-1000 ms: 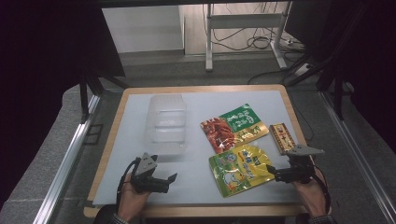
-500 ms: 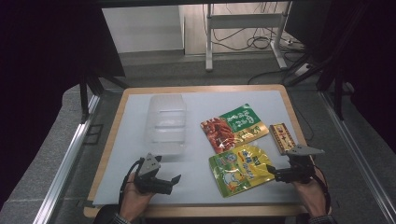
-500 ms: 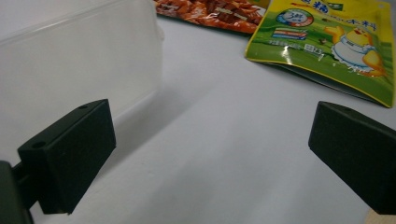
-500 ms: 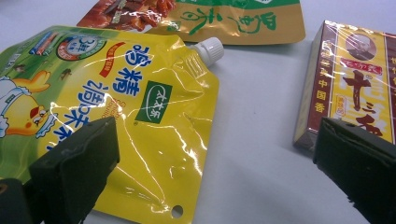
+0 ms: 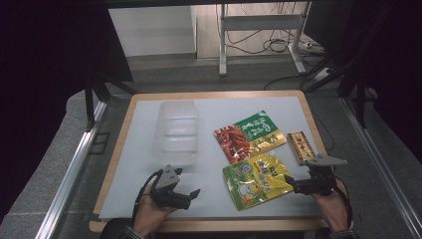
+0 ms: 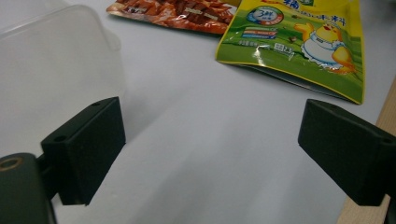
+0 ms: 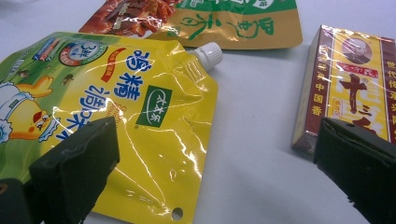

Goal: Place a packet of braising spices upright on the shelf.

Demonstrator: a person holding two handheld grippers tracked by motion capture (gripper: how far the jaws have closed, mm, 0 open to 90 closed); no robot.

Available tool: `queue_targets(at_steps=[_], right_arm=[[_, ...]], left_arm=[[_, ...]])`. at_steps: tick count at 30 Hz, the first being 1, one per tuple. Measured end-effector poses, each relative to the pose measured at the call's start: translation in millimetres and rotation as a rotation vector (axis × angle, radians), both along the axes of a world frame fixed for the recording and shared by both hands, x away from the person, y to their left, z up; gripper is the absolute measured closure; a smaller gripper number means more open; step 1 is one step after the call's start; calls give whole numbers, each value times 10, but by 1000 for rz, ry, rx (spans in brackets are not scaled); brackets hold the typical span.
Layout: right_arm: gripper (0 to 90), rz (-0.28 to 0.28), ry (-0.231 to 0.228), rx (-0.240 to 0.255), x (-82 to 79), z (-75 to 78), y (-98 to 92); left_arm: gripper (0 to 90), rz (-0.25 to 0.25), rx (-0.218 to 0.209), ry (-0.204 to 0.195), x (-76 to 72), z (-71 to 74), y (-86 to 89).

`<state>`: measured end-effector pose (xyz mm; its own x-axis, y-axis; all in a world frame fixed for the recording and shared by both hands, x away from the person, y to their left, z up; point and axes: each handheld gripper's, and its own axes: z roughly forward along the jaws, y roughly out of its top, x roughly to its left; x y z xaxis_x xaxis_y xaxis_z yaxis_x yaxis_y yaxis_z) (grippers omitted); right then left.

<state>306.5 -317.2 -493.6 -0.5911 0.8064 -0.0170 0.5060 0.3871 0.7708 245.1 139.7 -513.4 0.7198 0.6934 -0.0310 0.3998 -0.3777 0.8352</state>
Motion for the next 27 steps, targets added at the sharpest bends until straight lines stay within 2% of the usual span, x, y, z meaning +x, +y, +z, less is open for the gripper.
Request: queue_targets(at_steps=[6,7,10,16,21,27], right_arm=[[8,0,2,10,0,1,-6],[8,-1,6,19,2,1,-9],[8,-2,5,25,2,4,-17],[8,1,5,23,7,0,-23],[8,3,5,24,11,-3,-23],[8,5,8,23,17,-10,-21]], left_arm=[[117,-26,-7,5,8,6,-56],[117,-47,-18,9,12,10,-68],[135,-69,-28,7,16,14,-106],[179,-98,-12,11,30,-11,-211],[246,-127,-25,5,46,-15,-286],[375,-159,-34,8,70,-41,-385]])
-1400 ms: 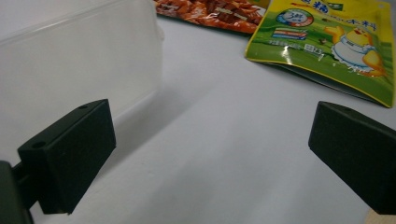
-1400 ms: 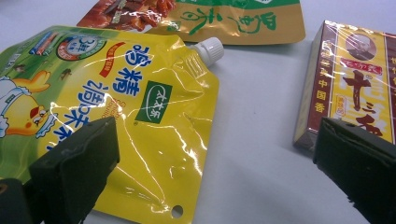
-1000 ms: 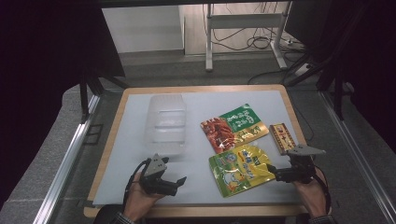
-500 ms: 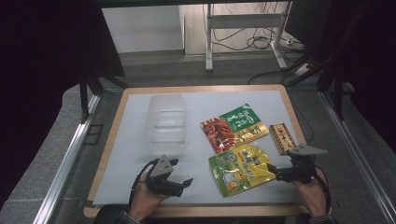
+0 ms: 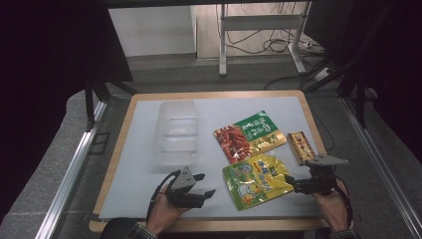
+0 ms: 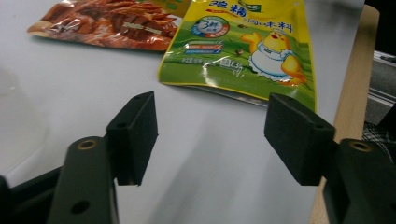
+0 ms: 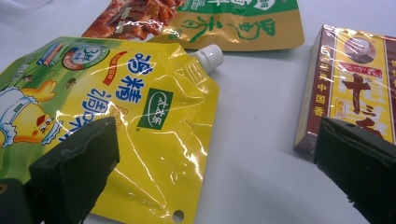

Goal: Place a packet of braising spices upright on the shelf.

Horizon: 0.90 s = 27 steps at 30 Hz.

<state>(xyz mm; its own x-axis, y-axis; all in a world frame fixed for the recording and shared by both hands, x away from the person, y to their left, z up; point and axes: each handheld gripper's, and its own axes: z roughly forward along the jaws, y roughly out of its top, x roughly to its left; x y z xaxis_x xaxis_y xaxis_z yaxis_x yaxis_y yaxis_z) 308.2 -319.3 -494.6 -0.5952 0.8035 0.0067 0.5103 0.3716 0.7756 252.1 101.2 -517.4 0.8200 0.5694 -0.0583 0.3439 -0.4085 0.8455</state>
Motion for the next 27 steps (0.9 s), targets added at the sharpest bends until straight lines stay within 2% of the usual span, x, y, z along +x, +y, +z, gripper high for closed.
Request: queue_targets(at_steps=[3,6,8,11,12,16,20,27], right_arm=[[8,2,0,0,0,0,5],[8,3,2,-1,2,-3,6],[7,3,3,-2,3,-5,7],[7,4,3,-2,4,-6,9],[7,5,4,-2,4,-6,10],[7,11,5,-5,5,-8,18],[7,15,6,-6,5,-9,22],[7,21,9,-5,4,-12,30]], left_arm=[[433,-12,10,-5,8,-9,-66],[504,-20,0,-5,19,-17,-126],[522,-26,-1,-5,26,-22,-150],[625,-37,1,-6,41,-35,-202],[625,-44,-1,-7,46,-40,-231],[757,-53,-4,-20,66,-46,-346],[894,-51,-2,-7,106,-74,-445],[899,-79,-11,4,194,-90,-590]])
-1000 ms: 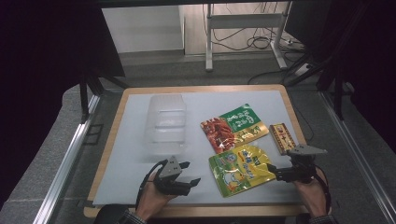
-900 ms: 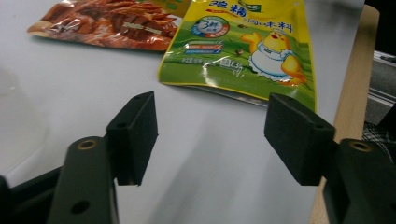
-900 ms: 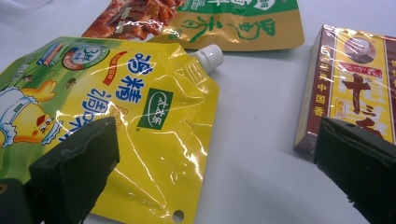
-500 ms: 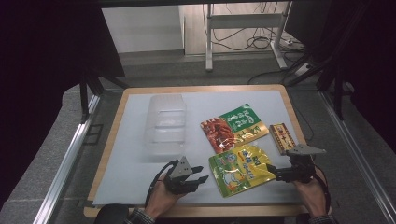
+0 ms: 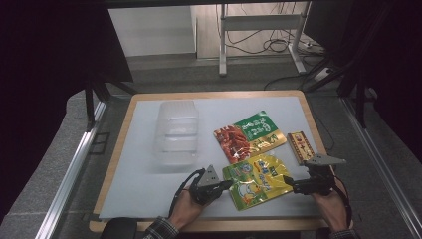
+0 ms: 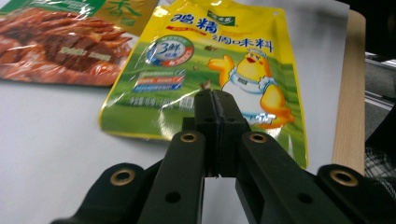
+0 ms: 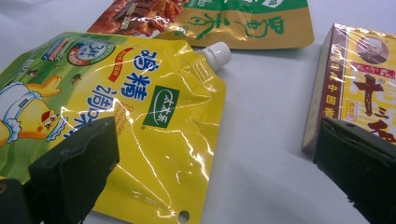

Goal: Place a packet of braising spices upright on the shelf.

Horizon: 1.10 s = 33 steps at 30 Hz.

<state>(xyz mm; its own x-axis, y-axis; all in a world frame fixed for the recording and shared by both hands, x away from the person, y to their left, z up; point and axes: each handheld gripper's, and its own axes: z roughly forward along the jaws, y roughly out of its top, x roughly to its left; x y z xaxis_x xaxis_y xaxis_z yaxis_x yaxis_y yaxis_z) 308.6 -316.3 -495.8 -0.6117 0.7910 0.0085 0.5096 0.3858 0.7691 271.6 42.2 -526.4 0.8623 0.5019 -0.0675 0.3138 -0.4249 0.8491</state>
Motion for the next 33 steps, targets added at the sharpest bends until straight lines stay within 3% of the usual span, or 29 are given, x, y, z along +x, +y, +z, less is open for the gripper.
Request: queue_targets(at_steps=[7,9,12,17,20,21,23,25,33], right_arm=[[7,6,7,-1,4,-7,4],[7,7,9,-2,6,-9,4],[7,8,13,-2,8,-14,6],[7,10,15,0,10,-18,10],[7,12,17,0,13,-22,9],[7,13,20,0,12,-22,11],[7,15,21,-1,11,-22,15],[7,17,21,-4,9,-19,18],[7,37,48,7,9,-31,33]], left_arm=[[899,-12,20,0,114,-57,-133],[898,-2,23,-18,141,-72,-148],[898,-1,16,-18,174,-87,-151],[900,-9,41,-13,218,-120,-179],[900,-3,37,59,259,-128,-173],[900,-3,44,60,258,-131,-174],[900,-2,87,18,218,-126,-203],[900,10,113,1,183,-123,-231],[900,8,134,26,177,-134,-203]])
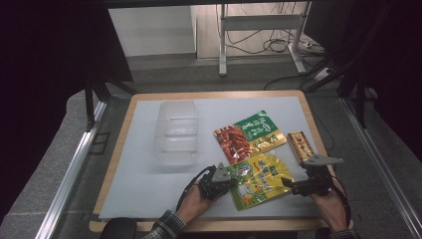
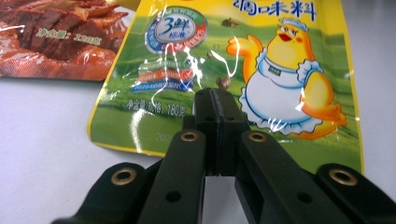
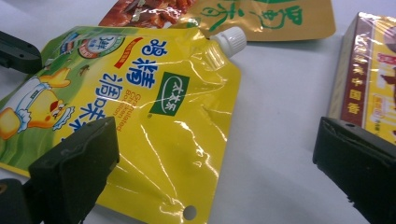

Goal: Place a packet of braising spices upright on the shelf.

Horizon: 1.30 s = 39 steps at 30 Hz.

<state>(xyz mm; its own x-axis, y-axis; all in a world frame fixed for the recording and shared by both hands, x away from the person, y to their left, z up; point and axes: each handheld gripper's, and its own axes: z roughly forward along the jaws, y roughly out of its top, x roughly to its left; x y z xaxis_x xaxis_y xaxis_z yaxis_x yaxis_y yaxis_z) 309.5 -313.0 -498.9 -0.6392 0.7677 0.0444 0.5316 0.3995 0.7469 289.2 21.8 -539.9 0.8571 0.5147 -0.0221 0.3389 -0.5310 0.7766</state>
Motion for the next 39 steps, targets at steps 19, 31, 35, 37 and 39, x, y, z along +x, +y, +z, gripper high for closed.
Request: queue_targets(at_steps=[19,31,35,37,39], right_arm=[[8,77,175,85,115,-154,161],[29,117,278,181,256,-195,290],[40,135,290,216,259,-160,296],[40,138,289,208,254,-152,300],[38,138,300,220,260,-154,293]], left_arm=[[900,-1,6,46,4,-8,40],[900,-3,-6,49,9,-14,47],[900,-2,-8,49,8,-15,45],[900,-1,-12,51,9,-16,46],[900,-1,-14,52,10,-16,46]])
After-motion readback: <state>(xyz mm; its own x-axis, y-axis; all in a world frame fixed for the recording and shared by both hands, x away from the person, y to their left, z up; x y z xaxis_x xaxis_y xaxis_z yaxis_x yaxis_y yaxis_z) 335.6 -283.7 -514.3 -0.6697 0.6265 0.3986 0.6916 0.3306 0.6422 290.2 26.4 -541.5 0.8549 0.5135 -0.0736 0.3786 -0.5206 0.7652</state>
